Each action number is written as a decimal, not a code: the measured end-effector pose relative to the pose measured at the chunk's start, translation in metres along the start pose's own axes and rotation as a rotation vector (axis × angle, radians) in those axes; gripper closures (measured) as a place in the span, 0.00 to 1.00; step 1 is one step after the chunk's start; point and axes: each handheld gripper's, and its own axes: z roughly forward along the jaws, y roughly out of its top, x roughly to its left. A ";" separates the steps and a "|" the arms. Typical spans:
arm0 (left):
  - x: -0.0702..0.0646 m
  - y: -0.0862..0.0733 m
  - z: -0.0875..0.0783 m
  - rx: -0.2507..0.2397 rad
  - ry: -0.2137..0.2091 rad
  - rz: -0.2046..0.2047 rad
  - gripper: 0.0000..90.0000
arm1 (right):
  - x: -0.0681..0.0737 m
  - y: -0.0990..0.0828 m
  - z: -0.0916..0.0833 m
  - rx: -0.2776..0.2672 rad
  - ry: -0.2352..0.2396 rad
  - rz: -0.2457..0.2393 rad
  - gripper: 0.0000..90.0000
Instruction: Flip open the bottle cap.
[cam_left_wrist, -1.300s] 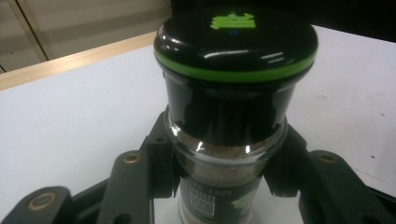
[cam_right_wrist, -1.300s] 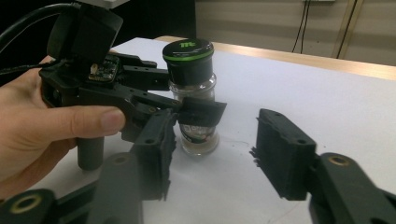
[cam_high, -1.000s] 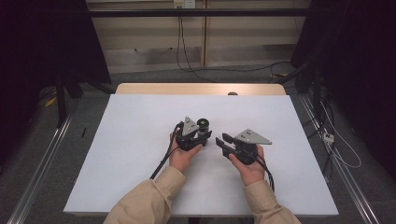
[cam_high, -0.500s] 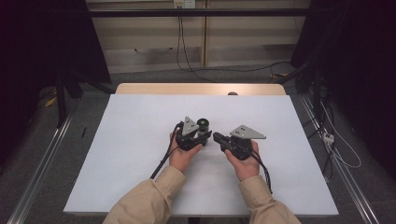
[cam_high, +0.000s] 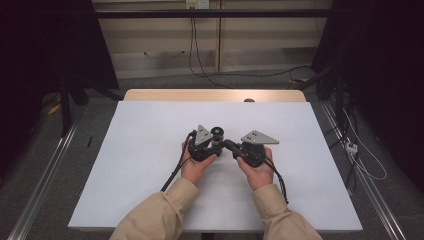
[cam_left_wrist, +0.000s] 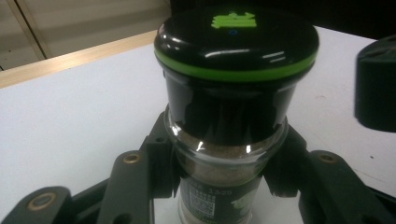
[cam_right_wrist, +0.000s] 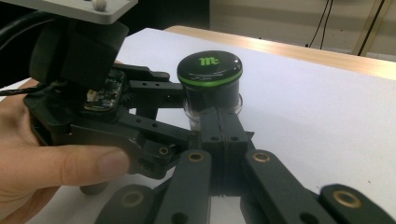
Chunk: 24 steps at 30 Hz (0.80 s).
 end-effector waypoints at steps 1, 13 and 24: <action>0.000 0.000 0.000 -0.001 0.000 -0.001 0.59 | 0.000 0.000 0.001 -0.001 -0.001 -0.004 1.00; -0.001 0.000 0.000 -0.001 0.001 0.000 0.59 | 0.002 0.003 0.008 0.009 -0.004 -0.014 1.00; -0.001 0.000 0.000 -0.001 0.001 0.000 0.59 | 0.000 0.005 0.012 0.017 -0.015 -0.024 1.00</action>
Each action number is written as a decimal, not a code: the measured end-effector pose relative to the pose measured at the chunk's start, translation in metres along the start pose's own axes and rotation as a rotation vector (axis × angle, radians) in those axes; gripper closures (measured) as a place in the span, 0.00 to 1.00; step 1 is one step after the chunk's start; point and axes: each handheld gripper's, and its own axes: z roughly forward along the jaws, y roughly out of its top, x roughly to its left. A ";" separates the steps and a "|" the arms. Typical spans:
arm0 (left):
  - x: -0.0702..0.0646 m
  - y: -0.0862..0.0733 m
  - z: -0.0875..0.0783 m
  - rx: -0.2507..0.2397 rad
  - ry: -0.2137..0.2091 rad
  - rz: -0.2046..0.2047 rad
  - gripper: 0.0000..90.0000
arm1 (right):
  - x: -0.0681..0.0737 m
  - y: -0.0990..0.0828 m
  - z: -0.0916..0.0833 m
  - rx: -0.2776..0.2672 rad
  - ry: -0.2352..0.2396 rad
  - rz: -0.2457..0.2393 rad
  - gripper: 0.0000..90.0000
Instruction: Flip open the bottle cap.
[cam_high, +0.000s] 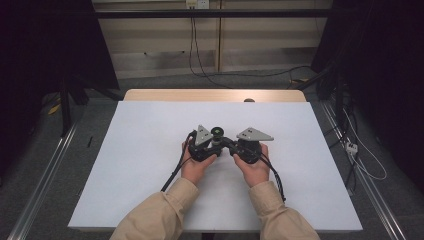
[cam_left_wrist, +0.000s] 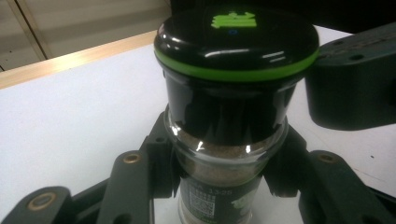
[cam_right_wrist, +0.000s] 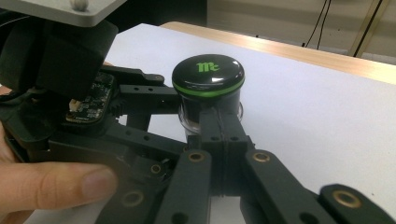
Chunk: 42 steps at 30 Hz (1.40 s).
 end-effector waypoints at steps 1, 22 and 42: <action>0.000 0.000 0.000 -0.001 0.001 -0.001 0.59 | 0.000 0.000 0.000 0.001 0.000 0.001 1.00; 0.000 0.000 0.000 0.001 0.004 -0.001 0.59 | 0.001 0.004 0.000 -0.012 0.004 0.004 1.00; -0.001 0.000 0.000 0.003 0.011 0.000 0.59 | 0.003 0.007 0.000 -0.002 0.001 -0.009 1.00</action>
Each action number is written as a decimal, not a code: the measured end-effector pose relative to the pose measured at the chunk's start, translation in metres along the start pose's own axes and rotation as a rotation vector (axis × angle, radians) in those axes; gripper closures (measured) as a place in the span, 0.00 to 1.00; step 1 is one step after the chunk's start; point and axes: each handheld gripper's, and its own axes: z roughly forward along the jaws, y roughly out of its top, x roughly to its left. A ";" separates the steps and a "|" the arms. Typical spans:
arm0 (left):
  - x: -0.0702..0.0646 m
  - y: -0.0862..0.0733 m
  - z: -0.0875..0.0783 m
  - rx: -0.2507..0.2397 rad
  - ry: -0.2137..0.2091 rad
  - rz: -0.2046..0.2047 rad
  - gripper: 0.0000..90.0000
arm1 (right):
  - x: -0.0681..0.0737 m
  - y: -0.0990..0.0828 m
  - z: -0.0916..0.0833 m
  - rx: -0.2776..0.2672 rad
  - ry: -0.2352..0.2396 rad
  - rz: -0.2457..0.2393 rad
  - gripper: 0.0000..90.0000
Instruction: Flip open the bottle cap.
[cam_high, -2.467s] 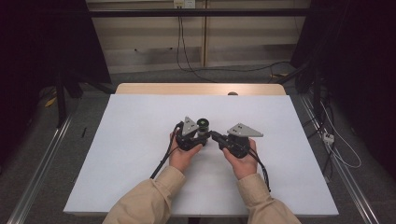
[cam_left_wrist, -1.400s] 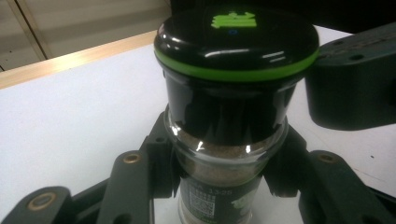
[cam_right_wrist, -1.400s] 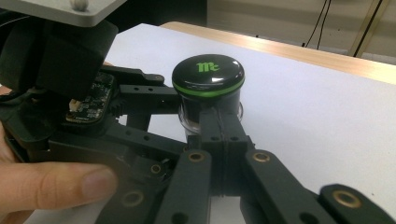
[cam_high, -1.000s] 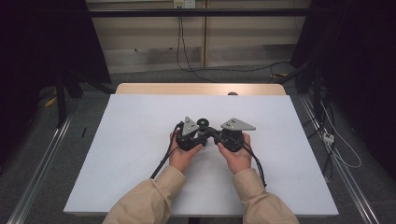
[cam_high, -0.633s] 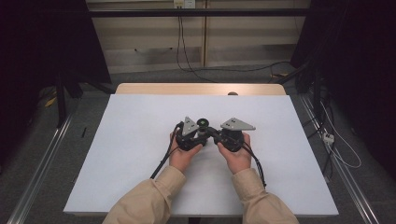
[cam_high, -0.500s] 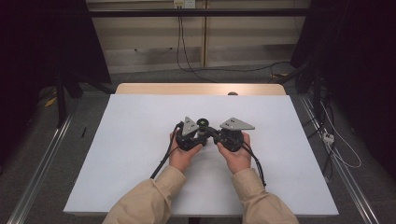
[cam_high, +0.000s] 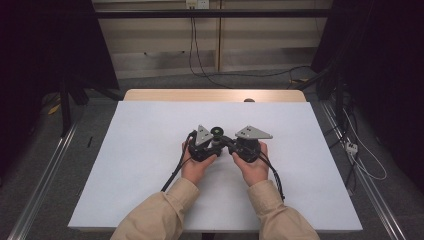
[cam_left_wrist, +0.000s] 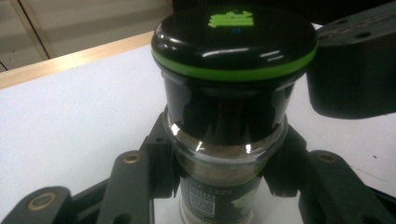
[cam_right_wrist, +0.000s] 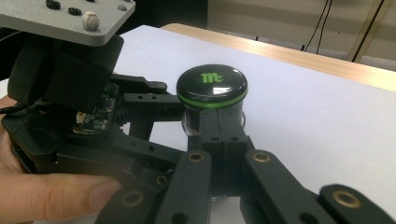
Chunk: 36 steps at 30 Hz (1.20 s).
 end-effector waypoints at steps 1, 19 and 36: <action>0.000 0.000 0.000 0.000 0.000 0.001 0.59 | 0.000 0.000 0.000 0.000 -0.001 0.000 1.00; 0.000 0.000 0.000 0.001 0.004 -0.002 0.59 | 0.001 0.001 0.000 0.006 -0.010 -0.003 1.00; 0.000 0.000 0.000 0.003 0.001 -0.004 0.59 | 0.002 0.002 0.000 0.015 -0.013 0.004 1.00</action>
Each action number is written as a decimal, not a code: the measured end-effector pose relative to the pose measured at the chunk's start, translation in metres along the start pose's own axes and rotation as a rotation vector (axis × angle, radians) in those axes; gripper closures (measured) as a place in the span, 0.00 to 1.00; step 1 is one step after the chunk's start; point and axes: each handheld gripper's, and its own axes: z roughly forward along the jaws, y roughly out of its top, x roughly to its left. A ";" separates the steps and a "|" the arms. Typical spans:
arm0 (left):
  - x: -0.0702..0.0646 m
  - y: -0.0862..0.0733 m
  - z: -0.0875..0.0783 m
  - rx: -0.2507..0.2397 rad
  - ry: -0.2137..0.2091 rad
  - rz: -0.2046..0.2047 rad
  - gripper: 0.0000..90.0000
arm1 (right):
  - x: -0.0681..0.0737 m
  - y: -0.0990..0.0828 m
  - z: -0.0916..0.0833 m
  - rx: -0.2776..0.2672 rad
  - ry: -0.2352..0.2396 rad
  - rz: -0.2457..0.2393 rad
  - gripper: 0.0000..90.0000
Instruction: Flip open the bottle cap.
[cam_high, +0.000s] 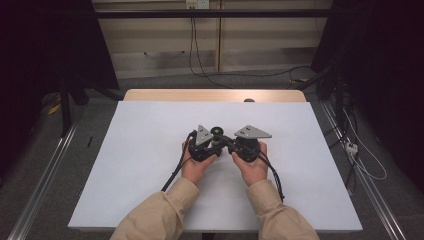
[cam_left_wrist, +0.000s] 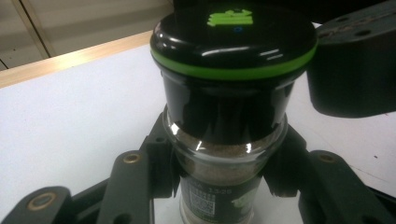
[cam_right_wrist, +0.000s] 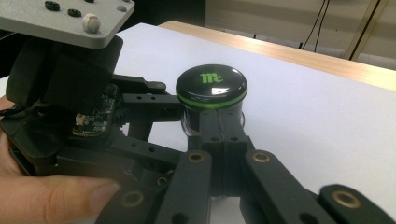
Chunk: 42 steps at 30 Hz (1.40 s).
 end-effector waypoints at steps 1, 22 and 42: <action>0.000 0.000 0.000 0.000 0.000 0.000 0.59 | 0.000 0.000 0.000 0.002 -0.001 -0.005 1.00; -0.003 0.000 -0.001 0.008 0.012 0.012 0.59 | 0.009 0.027 -0.005 -0.045 -0.021 -0.060 1.00; -0.002 0.000 -0.001 0.010 0.013 0.018 0.59 | 0.000 0.004 -0.012 0.006 -0.019 -0.041 1.00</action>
